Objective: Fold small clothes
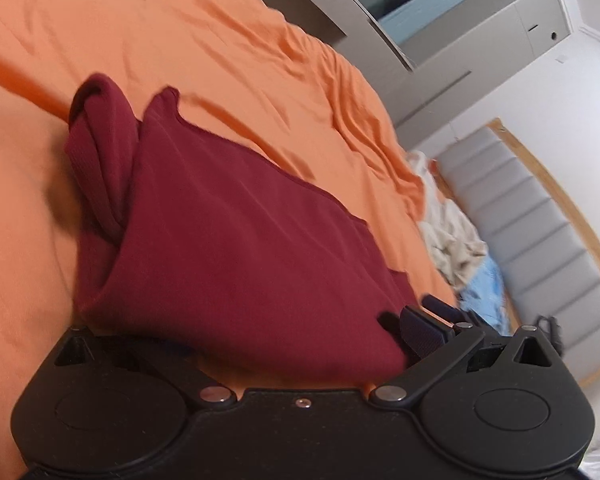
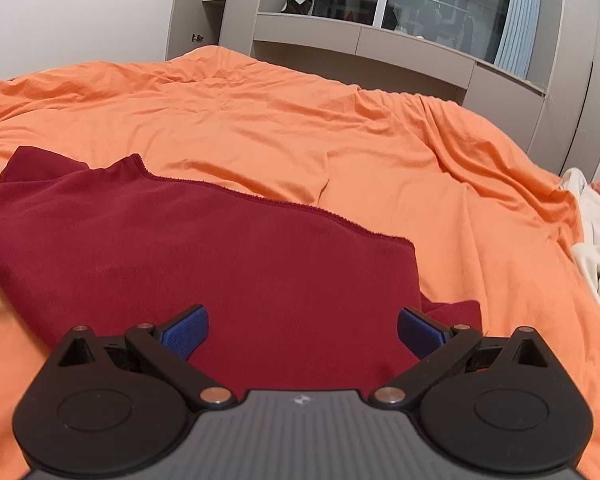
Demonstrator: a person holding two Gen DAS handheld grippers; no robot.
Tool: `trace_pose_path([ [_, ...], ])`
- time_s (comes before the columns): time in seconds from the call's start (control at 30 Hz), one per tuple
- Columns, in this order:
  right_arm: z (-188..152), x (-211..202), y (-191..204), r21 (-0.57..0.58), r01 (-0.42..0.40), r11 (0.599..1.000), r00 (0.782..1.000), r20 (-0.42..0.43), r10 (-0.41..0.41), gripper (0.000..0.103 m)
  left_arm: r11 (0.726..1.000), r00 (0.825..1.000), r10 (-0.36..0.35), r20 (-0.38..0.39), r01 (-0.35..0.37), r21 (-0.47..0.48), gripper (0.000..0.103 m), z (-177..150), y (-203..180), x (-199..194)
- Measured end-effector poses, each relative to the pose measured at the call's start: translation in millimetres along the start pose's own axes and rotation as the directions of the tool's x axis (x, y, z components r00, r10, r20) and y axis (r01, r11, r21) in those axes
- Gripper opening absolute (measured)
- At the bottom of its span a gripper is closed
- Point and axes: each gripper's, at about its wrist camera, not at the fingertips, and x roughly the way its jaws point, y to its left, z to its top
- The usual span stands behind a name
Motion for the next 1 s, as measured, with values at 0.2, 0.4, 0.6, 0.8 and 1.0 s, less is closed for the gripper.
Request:
trace_pose_path([
  [0.2,-0.3,5.8,3.8,0.03,-0.002,1.0,1.0,-0.021,0.002,0.103,0.986,0.991,0.122,0.061,-0.127,0.103,0.102,5.2,-13.6,10.8],
  [0.4,0.3,0.2,5.0,0.141,0.002,0.99,1.0,0.028,-0.006,0.103,0.984,0.977,0.177,0.116,-0.18,0.009,0.102,16.1,-1.2,16.8],
  [0.6,7.1,3.0,22.3,0.172,-0.053,0.984,0.998,0.053,0.045,0.103,0.98,0.968,0.199,0.152,-0.193,-0.053,0.102,15.6,3.0,19.7],
  [0.8,-3.6,13.2,57.9,0.044,-0.003,0.999,0.999,0.045,0.001,0.103,0.97,0.958,0.237,0.16,-0.242,0.016,0.102,8.4,-4.2,25.0],
  [1.0,-5.8,14.3,78.9,-0.033,0.057,0.998,0.996,0.068,-0.055,0.103,0.951,0.943,0.281,0.177,-0.299,0.083,0.102,0.9,-11.8,31.2],
])
